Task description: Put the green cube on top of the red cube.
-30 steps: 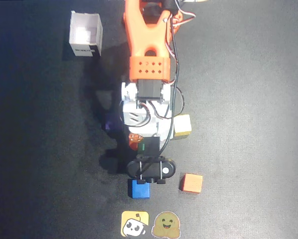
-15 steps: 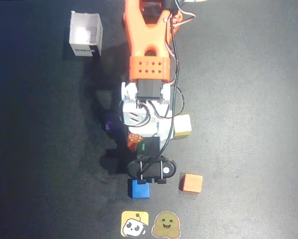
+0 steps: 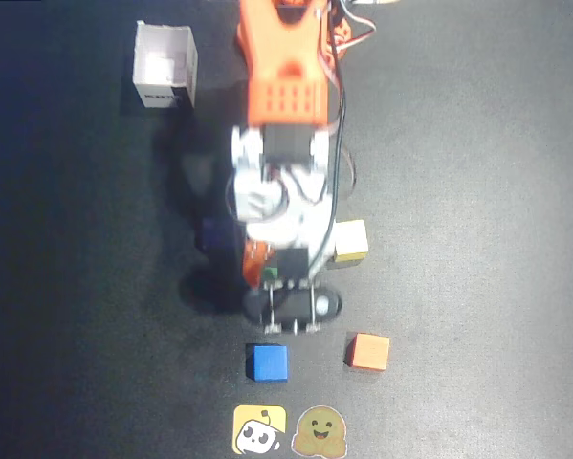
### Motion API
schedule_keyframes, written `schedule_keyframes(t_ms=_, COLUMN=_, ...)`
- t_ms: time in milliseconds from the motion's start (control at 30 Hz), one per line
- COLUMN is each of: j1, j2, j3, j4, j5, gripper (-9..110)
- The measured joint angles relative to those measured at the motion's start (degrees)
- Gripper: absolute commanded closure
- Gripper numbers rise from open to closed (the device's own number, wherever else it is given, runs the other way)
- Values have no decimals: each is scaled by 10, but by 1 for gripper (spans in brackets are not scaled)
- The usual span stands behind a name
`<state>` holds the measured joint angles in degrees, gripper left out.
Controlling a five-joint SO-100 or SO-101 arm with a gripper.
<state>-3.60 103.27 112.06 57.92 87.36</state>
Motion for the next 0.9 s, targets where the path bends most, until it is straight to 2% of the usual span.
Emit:
schedule_keyframes(t_ms=200, j1=0, j2=194, j3=134, j4=0, j5=-18, gripper=99)
schedule_keyframes(t_ms=433, j1=0, j2=445, j3=319, j4=0, j5=-54, gripper=99)
schedule_keyframes(t_ms=900, j1=11, j2=713, j3=496, j4=62, j5=-74, gripper=99)
